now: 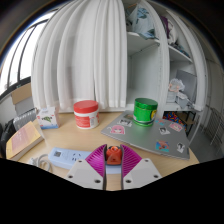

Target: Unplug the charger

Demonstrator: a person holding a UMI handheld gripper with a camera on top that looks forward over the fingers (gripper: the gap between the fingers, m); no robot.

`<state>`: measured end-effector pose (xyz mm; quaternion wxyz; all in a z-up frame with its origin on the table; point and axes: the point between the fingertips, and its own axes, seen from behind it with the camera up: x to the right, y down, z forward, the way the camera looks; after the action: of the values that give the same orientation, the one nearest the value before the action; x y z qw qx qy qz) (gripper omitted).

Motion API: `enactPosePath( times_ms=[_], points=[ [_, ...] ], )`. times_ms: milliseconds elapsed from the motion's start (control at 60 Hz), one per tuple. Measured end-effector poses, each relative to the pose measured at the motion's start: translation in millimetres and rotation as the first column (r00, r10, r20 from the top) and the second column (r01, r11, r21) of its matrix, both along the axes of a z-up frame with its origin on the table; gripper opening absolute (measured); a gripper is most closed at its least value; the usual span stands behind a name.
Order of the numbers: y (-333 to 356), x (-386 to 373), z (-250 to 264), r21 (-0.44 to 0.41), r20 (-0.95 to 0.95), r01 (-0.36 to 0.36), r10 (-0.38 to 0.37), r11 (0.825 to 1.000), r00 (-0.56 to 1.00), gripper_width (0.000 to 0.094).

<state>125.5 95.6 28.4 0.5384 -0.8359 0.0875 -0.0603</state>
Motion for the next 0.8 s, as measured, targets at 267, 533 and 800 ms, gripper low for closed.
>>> enactPosePath(
  times_ms=[267,533,800],
  points=[
    [2.8,1.1,2.4,-0.008,0.026,0.006,-0.006,1.0,1.0,0.0098],
    [1.1,-1.4,4.4,-0.044,0.074,-0.035,0.038,0.998,0.997,0.0097],
    [4.1,-1.5,8.9,0.03,0.062,-0.04,0.038,0.999,0.997,0.0097]
  ],
)
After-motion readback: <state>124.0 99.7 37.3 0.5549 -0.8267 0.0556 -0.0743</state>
